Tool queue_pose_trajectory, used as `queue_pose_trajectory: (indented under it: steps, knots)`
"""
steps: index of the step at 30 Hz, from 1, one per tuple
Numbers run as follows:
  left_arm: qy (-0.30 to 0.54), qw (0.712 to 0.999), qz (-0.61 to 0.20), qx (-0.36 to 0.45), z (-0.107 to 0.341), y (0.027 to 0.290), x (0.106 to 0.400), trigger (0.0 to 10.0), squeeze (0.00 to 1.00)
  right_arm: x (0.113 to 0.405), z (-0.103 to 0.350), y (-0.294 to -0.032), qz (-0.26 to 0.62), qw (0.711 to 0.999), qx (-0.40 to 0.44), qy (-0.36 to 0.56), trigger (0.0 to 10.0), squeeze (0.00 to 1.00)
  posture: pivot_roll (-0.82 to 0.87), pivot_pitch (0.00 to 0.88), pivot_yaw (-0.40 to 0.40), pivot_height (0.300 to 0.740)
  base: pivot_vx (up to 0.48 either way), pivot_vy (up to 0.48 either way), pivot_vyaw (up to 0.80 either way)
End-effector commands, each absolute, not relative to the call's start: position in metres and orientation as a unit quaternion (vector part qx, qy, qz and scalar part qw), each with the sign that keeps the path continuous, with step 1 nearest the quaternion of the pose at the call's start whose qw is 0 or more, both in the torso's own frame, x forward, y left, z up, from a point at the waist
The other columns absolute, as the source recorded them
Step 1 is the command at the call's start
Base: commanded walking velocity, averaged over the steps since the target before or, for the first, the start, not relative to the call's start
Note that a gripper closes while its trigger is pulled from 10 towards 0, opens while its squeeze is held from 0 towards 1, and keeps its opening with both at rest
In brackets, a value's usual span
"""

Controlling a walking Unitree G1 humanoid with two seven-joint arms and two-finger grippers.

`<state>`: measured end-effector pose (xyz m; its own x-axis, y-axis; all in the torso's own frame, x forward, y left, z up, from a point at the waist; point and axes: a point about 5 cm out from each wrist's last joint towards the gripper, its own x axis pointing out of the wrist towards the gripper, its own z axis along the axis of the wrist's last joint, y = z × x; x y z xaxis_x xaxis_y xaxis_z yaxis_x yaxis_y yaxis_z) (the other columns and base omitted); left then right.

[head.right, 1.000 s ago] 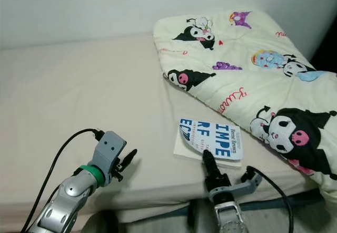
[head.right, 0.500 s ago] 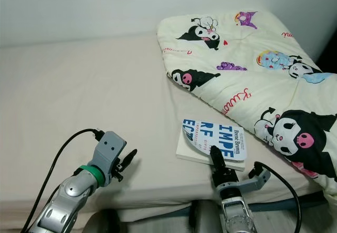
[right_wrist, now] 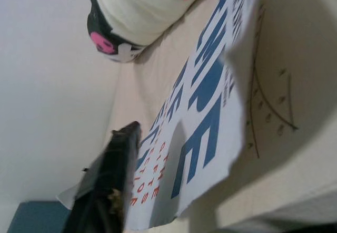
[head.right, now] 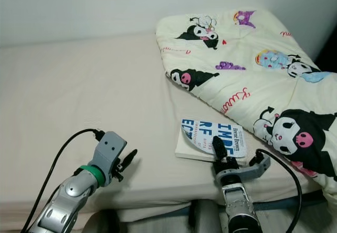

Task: Clean up the room

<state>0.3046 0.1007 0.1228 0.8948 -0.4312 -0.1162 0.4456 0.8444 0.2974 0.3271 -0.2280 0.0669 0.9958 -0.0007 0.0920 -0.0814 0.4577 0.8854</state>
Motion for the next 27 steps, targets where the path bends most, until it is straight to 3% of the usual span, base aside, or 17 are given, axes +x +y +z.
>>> queue_pose_trajectory:
  steps: [1,19,22,27]
  knots:
    - [0.035,0.96,-0.223,0.166,0.118,0.104,0.303,10.0,0.0,0.329,0.063,-0.217,0.032,0.851,0.523,-0.01,0.0,0.0,-0.04,0.168,0.19,0.59,0.0,0.0,0.0]
    - [0.03,0.962,-0.222,0.159,0.12,0.1,0.307,10.0,0.0,0.345,0.092,-0.218,0.081,0.862,0.499,-0.046,0.0,0.0,-0.06,0.159,0.184,0.59,0.0,0.0,0.0]
    - [0.023,0.964,-0.22,0.149,0.124,0.097,0.309,10.0,0.0,0.351,0.122,-0.213,0.146,0.878,0.447,-0.088,0.0,0.0,-0.07,0.153,0.176,0.59,0.0,0.0,0.0]
    - [-0.023,0.971,-0.21,0.111,0.153,0.093,0.318,10.0,0.0,0.348,0.172,-0.189,0.249,0.915,0.287,-0.133,0.0,0.0,-0.09,0.147,0.163,0.59,0.0,0.0,0.0]
